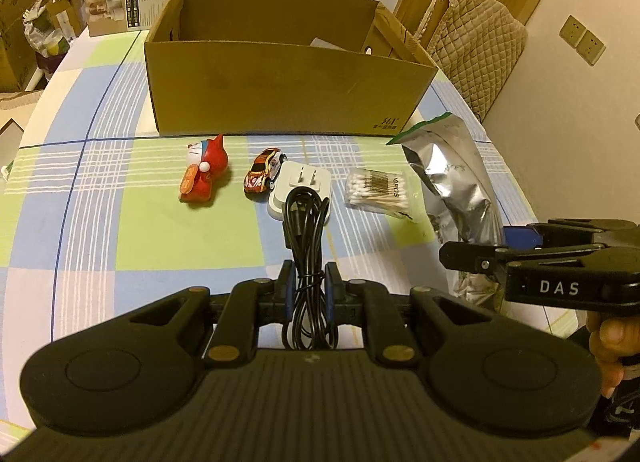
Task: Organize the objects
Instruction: 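Lift the foil bag with the right tool while the left tool lifts the cable, then carry the foil bag over the cardboard box with the right tool while the left drops the cable in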
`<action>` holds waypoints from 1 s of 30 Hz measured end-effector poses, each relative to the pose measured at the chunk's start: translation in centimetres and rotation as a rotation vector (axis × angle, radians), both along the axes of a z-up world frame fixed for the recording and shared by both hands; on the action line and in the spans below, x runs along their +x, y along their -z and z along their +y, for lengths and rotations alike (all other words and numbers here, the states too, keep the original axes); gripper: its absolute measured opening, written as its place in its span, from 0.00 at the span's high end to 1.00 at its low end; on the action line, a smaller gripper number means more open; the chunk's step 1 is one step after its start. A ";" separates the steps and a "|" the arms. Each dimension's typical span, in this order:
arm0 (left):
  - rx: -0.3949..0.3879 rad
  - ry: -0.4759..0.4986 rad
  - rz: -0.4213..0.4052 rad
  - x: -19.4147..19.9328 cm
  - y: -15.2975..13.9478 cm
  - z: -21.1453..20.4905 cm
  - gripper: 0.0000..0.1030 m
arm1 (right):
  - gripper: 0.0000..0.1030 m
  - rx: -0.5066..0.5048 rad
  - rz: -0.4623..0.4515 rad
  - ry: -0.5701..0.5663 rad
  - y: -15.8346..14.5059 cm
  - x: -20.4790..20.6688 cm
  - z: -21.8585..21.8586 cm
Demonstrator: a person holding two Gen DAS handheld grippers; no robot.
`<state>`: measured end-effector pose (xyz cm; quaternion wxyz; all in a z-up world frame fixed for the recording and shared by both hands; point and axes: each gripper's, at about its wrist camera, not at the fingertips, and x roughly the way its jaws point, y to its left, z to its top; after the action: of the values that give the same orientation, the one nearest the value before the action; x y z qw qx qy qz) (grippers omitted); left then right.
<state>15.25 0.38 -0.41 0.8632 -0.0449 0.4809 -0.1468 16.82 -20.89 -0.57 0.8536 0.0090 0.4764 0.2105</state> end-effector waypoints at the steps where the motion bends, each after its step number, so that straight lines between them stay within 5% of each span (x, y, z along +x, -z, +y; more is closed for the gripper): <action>1: 0.001 0.000 -0.002 -0.1 -0.1 0.0 0.90 | 0.51 0.001 -0.001 0.000 -0.1 0.0 0.0; 15: 0.008 0.000 -0.025 1.3 -1.3 -0.3 0.90 | 0.51 -0.013 -0.042 -0.005 -1.7 1.1 -0.1; 30: 0.048 0.019 -0.086 11.5 -6.5 0.4 0.90 | 0.51 -0.082 -0.134 -0.072 -8.1 11.1 3.1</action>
<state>26.76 0.77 6.11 0.8825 -0.0132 0.4471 -0.1454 27.88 -17.74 7.50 0.8750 -0.0573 0.4266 0.2216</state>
